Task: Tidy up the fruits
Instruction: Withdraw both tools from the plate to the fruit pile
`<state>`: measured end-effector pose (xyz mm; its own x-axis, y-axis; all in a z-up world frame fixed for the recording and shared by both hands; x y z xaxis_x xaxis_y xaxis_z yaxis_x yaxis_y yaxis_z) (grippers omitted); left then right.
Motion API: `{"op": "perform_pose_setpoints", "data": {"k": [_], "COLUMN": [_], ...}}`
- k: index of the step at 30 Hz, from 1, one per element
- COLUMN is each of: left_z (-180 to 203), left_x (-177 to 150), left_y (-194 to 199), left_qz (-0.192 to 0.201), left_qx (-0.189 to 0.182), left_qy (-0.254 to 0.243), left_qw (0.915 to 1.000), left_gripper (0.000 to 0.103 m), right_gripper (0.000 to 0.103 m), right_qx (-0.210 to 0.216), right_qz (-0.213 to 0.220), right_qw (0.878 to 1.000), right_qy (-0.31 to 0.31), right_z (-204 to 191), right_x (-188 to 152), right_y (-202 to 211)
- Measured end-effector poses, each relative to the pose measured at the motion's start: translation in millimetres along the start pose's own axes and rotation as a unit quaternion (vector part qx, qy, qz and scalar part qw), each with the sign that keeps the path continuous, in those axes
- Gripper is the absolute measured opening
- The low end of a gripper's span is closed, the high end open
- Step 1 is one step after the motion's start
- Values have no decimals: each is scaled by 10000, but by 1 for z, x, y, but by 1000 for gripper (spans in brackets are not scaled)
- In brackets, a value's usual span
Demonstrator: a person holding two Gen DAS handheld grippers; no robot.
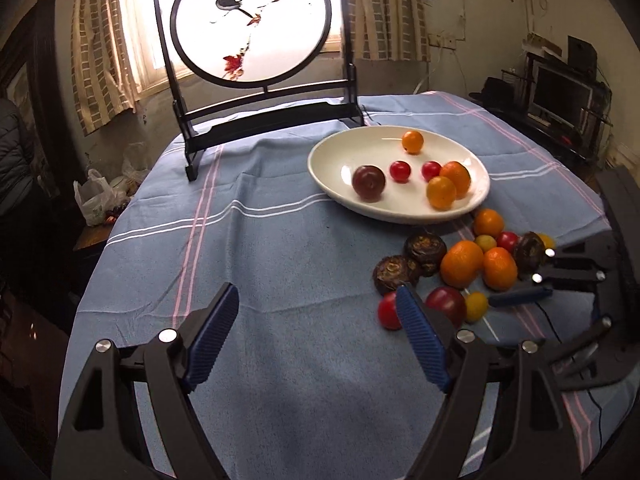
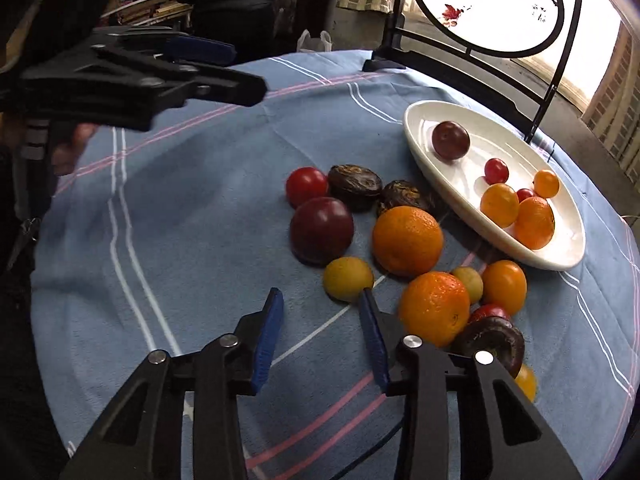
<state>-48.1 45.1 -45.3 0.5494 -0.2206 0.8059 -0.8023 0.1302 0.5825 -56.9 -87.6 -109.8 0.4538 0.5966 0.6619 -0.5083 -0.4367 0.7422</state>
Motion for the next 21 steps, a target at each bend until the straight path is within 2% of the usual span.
{"op": "perform_pose_setpoints", "data": {"k": [2,3,6,10,11,12,14,17,19,21], "left_z": [16,25,50,70,70,68,60,46,42,45], "left_x": [-4,-5,-10,-13,-13,-13,-14,-16,-18,-20], "left_y": [1,0,-7,-20,-20,-20,-18,-14,-14,-14], "left_qz": [-27,-28,-108,-233,-253,-254,-248,-318,-374,-402], "left_qx": [-190,-300,-583,-732,-749,-738,-670,-631,-595,-617], "left_qy": [-236,-355,-617,-789,-767,-747,-664,-509,-479,-522], "left_qw": [9995,9989,9963,9939,9939,9941,9952,9962,9964,9959], "left_gripper": [78,78,78,79,79,79,78,78,78,78], "right_gripper": [29,20,11,14,19,30,40,40,28,27], "right_qx": [5,-5,55,85,40,108,56,108,134,135], "right_qz": [-79,-26,77,87,146,138,208,176,140,114], "right_qw": [9999,9998,9992,9996,9994,9993,9993,9995,9998,9998], "right_qy": [-112,-175,-384,-268,-302,-323,-313,-234,-86,-76], "right_z": [7,10,16,15,16,16,16,14,9,9], "right_x": [-2,-2,-5,-9,-9,-8,-6,-1,2,4], "right_y": [-5,-4,4,13,14,13,12,1,-5,-7]}}
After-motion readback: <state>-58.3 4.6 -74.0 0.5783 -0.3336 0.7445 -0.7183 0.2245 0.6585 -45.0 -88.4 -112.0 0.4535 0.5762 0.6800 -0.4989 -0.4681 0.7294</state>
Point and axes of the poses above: each gripper's, at about its wrist camera, not at the fingertips, and y roughly against the way its jaws point, z to its right, x to its top, the point moved 5 cm from there along -y, roughly the way its jaws point, and after that the axes turned 7 degrees about z, right-handed, at the moved point
